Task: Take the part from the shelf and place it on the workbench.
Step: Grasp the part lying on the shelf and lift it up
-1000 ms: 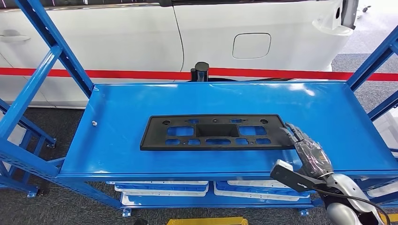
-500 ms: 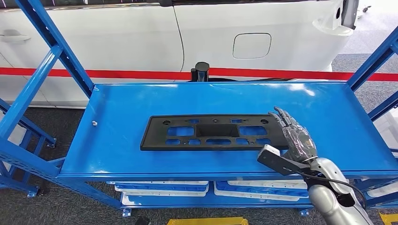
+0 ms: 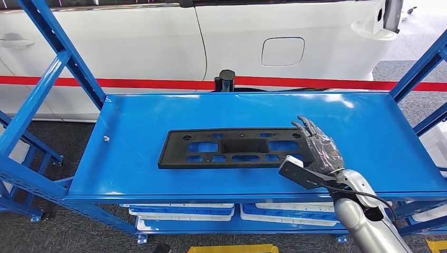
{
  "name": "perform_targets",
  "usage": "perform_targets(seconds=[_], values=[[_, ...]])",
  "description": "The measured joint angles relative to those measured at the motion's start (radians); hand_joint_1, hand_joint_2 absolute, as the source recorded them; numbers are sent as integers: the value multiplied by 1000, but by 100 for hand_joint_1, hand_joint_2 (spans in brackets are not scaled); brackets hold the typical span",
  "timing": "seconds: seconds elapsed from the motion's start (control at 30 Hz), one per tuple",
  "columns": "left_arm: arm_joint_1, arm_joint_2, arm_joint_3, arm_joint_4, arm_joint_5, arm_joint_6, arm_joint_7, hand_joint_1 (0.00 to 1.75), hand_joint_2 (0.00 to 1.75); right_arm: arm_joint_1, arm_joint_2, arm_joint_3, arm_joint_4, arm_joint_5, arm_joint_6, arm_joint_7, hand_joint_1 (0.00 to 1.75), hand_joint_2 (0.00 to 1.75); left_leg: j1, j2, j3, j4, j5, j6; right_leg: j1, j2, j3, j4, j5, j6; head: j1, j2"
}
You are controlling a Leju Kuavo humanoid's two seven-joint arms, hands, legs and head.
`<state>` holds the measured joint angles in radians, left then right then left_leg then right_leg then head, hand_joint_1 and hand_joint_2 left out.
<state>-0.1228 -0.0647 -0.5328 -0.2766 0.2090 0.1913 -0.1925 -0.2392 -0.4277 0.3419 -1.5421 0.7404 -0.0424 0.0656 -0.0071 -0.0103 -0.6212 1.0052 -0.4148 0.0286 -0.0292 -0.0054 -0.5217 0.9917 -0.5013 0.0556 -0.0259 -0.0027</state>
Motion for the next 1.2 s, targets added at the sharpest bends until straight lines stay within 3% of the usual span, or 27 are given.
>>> perform_targets(seconds=[0.63,0.77,0.97,1.2], values=[[0,-1,-1,-2,0,4,2,0,0,-25,21,20,41,8,12,8,3,175,0,0,1,0,0,0,0,0,1,0,0,0,0,0],[-1,-1,-6,-3,2,7,10,0,0,-47,21,31,74,26,54,29,140,175,0,0,1,0,0,0,0,0,1,0,0,0,0,0],[-3,-4,-6,-8,22,14,15,0,0,-126,26,59,194,50,56,31,165,175,0,1,5,0,0,0,0,0,1,0,0,0,0,0],[-1,-5,-9,-8,22,28,-41,0,0,-189,10,77,278,57,37,31,165,175,0,0,11,0,-2,0,0,-1,2,-1,-1,0,0,0]])
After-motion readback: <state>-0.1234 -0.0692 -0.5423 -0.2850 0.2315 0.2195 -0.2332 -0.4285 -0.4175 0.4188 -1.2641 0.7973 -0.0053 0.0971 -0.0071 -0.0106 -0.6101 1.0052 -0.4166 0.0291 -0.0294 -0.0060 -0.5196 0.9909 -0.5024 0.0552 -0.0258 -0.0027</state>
